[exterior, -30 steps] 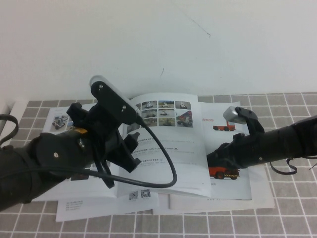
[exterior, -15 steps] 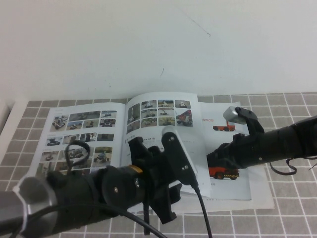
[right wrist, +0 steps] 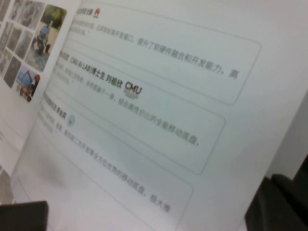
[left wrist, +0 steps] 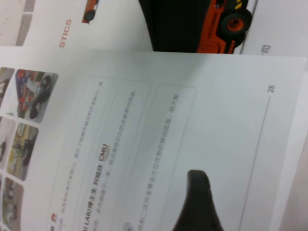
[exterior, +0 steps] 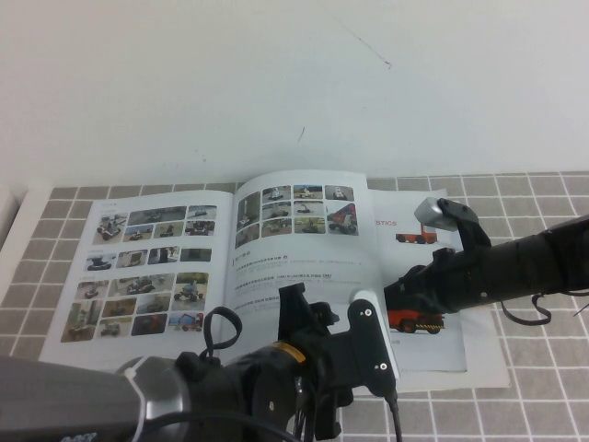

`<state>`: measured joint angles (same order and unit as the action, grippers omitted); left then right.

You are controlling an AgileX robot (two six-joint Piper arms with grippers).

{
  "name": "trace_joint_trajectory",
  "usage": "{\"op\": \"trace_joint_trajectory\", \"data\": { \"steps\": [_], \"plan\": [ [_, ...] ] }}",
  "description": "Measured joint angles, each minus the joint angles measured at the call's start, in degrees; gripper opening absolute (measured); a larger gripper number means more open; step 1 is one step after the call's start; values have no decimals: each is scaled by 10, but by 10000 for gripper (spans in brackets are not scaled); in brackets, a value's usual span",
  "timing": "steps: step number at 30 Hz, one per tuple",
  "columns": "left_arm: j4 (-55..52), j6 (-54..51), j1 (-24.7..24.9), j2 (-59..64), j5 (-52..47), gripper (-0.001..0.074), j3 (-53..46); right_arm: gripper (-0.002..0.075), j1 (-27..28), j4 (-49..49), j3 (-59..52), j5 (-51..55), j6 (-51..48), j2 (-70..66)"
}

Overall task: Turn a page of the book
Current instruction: Open the closed book

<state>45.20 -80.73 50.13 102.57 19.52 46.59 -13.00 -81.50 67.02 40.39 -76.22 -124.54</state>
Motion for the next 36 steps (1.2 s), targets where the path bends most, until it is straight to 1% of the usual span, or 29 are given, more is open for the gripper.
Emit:
{"op": "trace_joint_trajectory", "data": {
  "steps": [4,8,13,20,25,27,30,36],
  "plan": [
    [0,16,0,1,28,460,5,-3,0,0,0,0,0,0],
    [0,36,0,1,31,460,27,-3,0,-1,0,0,0,0],
    [-1,55,2,1,25,459,45,-3,0,-1,0,1,0,-1],
    [-4,57,3,2,-9,459,48,-3,0,-3,0,1,0,-1],
    [-3,48,-1,2,35,459,48,-3,0,-4,0,3,0,-1],
    [1,39,-10,2,52,459,48,-3,0,-6,0,4,0,-2],
    [26,17,-37,2,83,459,48,-3,0,-8,0,6,0,-3],
    [141,-53,-90,2,162,459,48,-3,0,-8,0,6,0,-3]
  ]
}}
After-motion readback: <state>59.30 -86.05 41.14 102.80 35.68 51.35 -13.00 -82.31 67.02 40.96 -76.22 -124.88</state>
